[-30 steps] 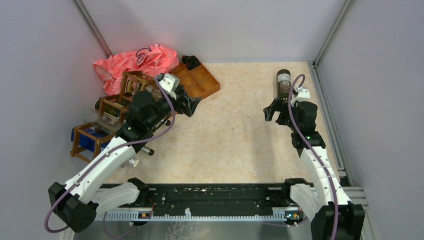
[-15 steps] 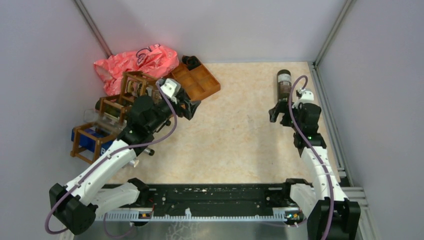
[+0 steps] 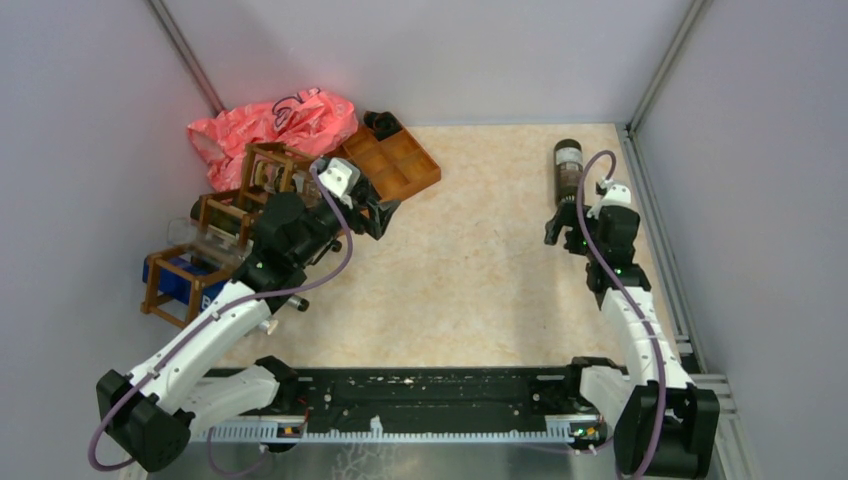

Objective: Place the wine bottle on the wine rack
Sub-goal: Pick up the wine bottle from the center of the board.

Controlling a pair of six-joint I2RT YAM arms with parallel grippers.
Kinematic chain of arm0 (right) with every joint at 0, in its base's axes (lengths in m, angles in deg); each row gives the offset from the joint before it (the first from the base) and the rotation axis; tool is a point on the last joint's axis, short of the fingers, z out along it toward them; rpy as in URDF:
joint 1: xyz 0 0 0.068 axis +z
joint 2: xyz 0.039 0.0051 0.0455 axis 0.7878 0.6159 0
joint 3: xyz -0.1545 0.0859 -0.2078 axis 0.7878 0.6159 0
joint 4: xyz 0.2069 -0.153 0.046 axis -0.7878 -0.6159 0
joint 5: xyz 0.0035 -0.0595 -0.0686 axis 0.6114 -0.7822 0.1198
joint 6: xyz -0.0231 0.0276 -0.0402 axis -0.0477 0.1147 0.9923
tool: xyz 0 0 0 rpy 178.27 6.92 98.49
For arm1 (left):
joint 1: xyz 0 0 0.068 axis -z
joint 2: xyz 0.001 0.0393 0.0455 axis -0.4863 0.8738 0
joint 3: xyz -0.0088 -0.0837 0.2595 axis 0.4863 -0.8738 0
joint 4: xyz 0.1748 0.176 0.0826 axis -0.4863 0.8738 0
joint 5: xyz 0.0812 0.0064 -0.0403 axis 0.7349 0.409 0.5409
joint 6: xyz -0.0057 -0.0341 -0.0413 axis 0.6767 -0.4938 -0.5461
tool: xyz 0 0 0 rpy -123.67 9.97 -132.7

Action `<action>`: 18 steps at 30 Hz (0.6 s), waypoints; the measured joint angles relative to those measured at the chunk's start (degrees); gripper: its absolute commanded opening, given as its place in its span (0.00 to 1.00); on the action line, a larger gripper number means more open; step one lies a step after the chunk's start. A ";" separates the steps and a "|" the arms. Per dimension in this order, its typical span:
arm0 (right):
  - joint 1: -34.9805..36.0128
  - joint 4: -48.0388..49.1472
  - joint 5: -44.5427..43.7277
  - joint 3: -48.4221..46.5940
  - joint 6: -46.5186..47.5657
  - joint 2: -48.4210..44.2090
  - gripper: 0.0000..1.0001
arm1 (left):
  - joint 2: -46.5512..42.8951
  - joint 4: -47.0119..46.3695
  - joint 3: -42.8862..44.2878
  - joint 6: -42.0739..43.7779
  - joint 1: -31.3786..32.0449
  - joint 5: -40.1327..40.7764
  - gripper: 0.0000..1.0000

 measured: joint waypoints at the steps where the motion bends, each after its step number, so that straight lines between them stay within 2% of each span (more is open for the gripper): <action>1: 0.00 -0.17 -0.61 -0.09 0.00 0.42 0.98 | 0.00 -0.02 0.00 0.02 0.00 0.02 0.99; 8: -0.04 -0.20 -4.83 -2.93 0.00 7.52 0.98 | 0.00 0.00 -0.02 0.02 0.00 -0.04 0.99; 18: -0.09 1.27 -8.07 -18.97 1.75 32.09 0.99 | -0.35 -0.07 -0.57 0.48 0.00 0.17 0.99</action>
